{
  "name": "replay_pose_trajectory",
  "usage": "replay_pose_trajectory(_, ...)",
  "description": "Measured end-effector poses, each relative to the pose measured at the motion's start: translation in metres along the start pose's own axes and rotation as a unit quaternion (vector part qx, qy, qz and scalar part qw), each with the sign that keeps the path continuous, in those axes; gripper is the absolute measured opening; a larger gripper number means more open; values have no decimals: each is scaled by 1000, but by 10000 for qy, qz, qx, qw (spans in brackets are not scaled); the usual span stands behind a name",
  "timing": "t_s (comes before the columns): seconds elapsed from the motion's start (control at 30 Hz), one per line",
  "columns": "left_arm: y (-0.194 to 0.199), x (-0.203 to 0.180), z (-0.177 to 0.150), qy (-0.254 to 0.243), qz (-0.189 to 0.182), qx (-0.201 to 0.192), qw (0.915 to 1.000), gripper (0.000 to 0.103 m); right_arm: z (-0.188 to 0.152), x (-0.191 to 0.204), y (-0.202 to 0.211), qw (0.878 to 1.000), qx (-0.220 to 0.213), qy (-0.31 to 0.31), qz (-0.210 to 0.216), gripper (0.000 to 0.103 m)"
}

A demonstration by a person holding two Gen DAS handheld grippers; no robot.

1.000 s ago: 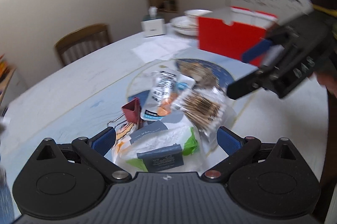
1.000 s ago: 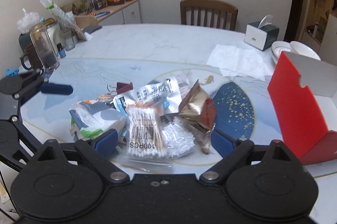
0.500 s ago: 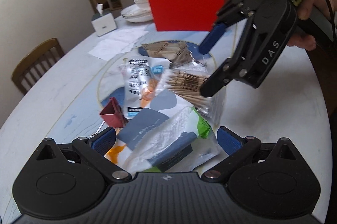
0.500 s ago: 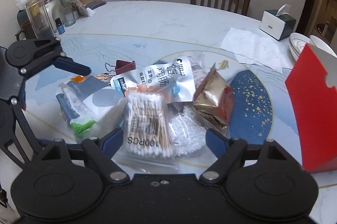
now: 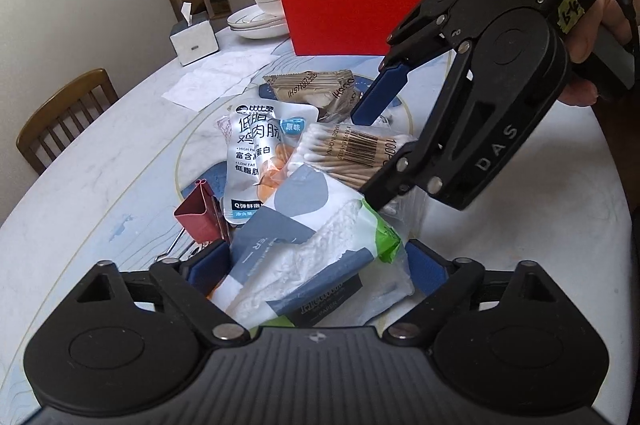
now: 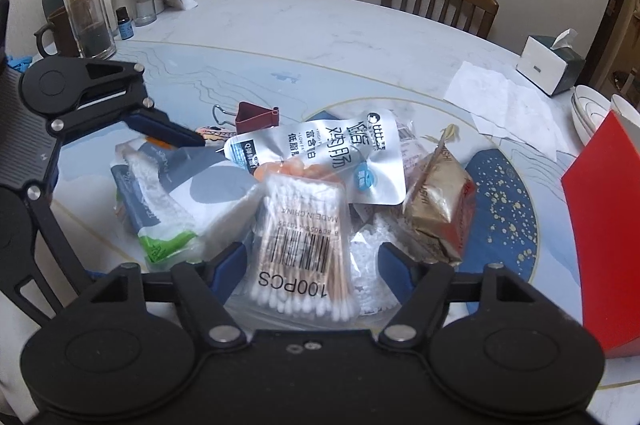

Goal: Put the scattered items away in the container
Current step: 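Grasp the wet-wipe pack with the left tool while the right tool grasps the cotton swab bag, then carry the wet-wipe pack and cotton swab bag with both tools into the red box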

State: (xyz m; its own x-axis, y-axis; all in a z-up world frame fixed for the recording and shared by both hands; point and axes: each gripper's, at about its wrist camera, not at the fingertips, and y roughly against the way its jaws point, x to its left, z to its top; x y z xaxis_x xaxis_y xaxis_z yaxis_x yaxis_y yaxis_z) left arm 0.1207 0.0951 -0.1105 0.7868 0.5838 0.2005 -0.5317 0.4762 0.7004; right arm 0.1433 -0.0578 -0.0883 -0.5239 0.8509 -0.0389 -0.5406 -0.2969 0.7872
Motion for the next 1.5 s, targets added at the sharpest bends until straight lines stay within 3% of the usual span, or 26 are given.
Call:
replay_pose_trajectory(0.23,5,-2,2,101,-11,68,9999,74,1,1,4,9998,30,52,-204,46)
replay_pose_trajectory(0.73,25,-10,9,767,118,136,9969,42,-2,-1,28,9997,-79,-63,-226,34)
replay_pose_trajectory(1.5,56,-38,56,2269,636,-83,9718,38,-21,-48,91,9980,-365,-507,69,34)
